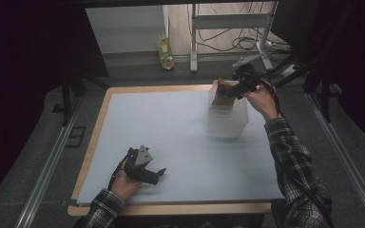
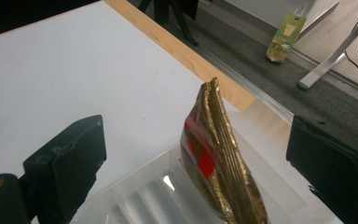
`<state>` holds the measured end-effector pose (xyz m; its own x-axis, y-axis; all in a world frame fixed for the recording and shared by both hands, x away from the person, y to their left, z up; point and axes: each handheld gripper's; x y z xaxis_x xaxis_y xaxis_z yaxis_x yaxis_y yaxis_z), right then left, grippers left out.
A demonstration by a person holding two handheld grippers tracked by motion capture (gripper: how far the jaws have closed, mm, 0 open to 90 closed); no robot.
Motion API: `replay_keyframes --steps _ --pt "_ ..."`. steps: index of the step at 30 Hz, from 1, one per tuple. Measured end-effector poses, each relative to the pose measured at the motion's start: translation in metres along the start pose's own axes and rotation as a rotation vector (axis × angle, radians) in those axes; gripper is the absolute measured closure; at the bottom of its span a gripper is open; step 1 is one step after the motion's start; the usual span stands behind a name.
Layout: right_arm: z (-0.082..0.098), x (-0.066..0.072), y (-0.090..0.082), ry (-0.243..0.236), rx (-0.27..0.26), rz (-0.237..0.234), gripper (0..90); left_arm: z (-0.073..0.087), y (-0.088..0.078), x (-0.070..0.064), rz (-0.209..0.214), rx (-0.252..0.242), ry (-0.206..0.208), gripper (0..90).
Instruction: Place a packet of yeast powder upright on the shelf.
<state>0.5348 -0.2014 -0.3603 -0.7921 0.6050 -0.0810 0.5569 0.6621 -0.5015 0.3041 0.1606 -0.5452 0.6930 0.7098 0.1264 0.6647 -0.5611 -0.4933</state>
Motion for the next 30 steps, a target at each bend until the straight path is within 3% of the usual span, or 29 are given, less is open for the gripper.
replay_keyframes --steps 30 --pt "0.006 0.021 -0.028 -0.002 -0.034 -0.010 5.2 -0.001 0.000 0.000 -0.008 0.002 0.000 0.0"
Point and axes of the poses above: each handheld gripper's, and its own axes: y roughly forward along the jaws, z roughly out of its underside, x roughly to its left, and after that the axes turned 9 degrees about -x, right-handed
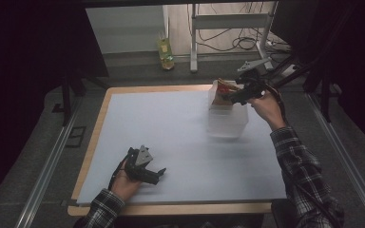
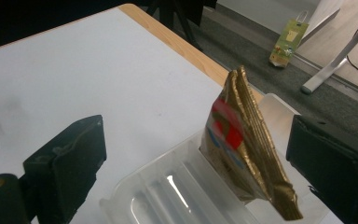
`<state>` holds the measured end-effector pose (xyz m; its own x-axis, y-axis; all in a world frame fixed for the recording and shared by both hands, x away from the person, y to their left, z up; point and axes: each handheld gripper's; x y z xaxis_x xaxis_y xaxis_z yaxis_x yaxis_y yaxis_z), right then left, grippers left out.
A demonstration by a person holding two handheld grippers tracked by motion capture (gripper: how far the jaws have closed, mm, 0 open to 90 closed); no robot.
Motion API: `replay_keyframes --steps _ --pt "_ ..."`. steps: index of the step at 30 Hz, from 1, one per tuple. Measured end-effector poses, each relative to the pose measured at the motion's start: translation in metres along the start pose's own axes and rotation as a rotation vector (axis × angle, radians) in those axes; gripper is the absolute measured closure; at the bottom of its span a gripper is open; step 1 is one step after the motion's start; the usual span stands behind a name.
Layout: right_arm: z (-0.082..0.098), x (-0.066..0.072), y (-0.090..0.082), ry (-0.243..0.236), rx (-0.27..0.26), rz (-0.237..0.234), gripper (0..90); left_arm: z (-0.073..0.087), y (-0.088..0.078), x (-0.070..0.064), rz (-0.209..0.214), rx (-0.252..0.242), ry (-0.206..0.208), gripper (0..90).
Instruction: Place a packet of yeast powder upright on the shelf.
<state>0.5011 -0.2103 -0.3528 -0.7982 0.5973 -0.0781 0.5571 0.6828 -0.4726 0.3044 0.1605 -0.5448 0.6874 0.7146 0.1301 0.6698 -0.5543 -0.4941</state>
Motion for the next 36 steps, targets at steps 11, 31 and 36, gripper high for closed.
replay_keyframes --steps 11,31,36 --pt "0.011 0.017 -0.010 -0.009 -0.026 -0.024 5.2 0.000 0.000 -0.001 -0.008 -0.007 0.002 0.0" --pt "0.042 0.041 -0.013 -0.034 -0.026 -0.045 4.9 0.000 0.000 -0.002 -0.001 -0.002 0.009 0.0" --pt "0.049 0.047 -0.015 -0.028 -0.031 -0.056 4.8 -0.001 -0.001 -0.002 -0.004 -0.008 0.010 0.0"
Point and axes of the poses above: each handheld gripper's, and its own axes: y roughly forward along the jaws, z roughly out of its underside, x roughly to its left, and after that the axes turned 9 degrees about -x, right-handed
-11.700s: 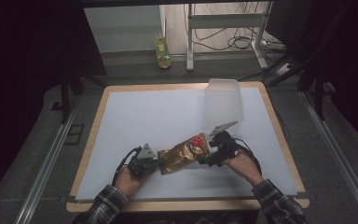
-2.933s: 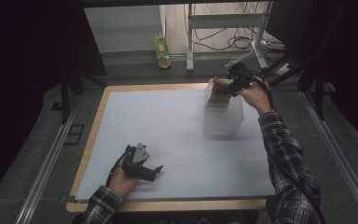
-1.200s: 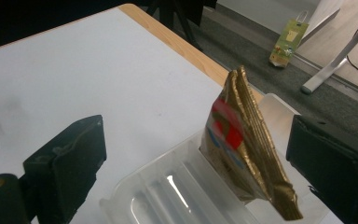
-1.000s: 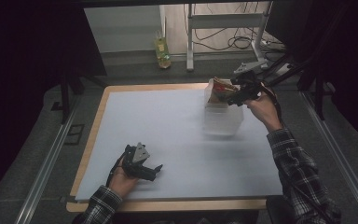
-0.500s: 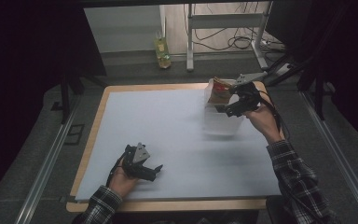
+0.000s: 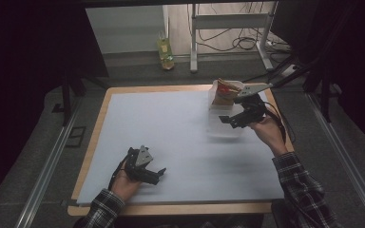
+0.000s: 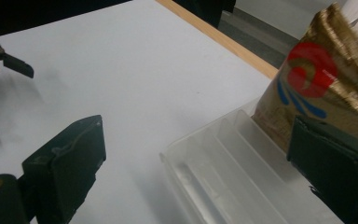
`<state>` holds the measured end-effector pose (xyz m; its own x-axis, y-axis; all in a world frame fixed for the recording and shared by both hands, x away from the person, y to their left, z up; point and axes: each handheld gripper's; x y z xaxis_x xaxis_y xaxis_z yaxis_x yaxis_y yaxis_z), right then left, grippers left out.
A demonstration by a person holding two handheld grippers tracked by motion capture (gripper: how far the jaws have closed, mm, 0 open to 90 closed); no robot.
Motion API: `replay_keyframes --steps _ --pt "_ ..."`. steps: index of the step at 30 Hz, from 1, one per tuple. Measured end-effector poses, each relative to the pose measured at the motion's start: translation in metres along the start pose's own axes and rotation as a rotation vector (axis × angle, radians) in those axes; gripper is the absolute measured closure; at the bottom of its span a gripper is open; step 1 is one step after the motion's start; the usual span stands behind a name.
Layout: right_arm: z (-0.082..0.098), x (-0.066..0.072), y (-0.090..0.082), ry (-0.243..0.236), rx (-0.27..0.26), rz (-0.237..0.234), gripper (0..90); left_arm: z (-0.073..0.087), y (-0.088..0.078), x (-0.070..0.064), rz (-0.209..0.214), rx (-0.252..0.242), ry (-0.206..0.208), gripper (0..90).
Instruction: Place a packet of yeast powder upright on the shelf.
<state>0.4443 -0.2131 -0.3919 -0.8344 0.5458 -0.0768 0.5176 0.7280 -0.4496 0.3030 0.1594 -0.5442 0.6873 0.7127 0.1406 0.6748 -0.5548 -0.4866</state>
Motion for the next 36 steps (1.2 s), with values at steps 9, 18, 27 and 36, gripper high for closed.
replay_keyframes --steps 9,18,27,36 --pt "0.015 0.013 -0.003 -0.004 -0.020 -0.039 4.4 -0.001 -0.001 0.000 0.006 -0.016 -0.012 0.0" --pt "0.028 0.024 -0.004 0.006 -0.008 -0.053 4.1 -0.002 -0.002 0.001 0.038 -0.030 -0.054 0.0" --pt "0.044 0.038 -0.004 -0.015 0.002 -0.060 4.1 -0.002 -0.003 0.001 0.045 -0.035 -0.061 0.0" --pt "0.063 0.054 -0.002 -0.005 0.007 -0.083 4.2 -0.004 -0.005 0.001 0.076 -0.065 -0.090 0.0"
Point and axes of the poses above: each handheld gripper's, and its own axes: y roughly forward along the jaws, z roughly out of its underside, x roughly to its left, and after that the axes turned 9 degrees about -x, right-handed
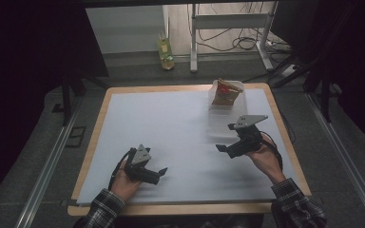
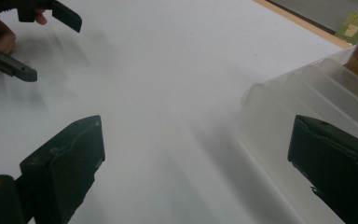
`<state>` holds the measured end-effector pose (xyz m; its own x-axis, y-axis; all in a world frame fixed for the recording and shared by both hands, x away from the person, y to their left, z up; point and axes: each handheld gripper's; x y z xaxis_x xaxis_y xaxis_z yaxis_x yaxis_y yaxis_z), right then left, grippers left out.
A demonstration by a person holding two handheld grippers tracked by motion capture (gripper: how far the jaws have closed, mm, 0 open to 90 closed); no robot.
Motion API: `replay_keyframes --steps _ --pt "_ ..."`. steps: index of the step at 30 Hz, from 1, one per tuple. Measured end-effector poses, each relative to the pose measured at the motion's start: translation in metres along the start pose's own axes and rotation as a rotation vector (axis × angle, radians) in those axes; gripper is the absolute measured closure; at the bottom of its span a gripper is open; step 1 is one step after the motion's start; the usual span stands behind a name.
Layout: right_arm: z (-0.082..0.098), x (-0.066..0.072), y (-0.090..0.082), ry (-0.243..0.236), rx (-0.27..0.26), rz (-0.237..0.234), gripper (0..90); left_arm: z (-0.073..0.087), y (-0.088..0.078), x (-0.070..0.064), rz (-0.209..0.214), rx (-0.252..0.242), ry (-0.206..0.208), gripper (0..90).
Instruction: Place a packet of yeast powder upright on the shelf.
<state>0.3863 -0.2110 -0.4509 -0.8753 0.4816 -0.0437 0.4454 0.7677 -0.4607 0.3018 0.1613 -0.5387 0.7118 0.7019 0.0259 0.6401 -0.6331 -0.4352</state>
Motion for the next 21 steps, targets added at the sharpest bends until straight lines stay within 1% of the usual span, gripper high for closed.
replay_keyframes --steps 7,12,15,21 --pt "0.007 0.011 0.001 0.002 0.010 -0.021 4.2 0.000 0.000 -0.001 -0.010 0.011 0.023 0.0" --pt "0.013 0.019 0.002 -0.014 0.015 -0.016 4.2 0.000 -0.001 0.000 -0.001 -0.009 0.003 0.0" --pt "0.018 0.024 0.003 -0.010 0.026 -0.027 4.2 0.000 -0.001 0.000 0.001 -0.015 0.002 0.0" --pt "0.029 0.030 0.008 -0.016 0.068 -0.041 4.2 0.000 -0.002 0.000 -0.001 -0.014 0.008 0.0"
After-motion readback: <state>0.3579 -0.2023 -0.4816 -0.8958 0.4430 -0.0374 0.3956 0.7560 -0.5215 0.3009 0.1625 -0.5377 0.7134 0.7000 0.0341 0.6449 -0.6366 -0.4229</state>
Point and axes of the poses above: each handheld gripper's, and its own axes: y roughly forward along the jaws, z roughly out of its underside, x roughly to its left, and after that the axes turned 9 degrees about -x, right-handed
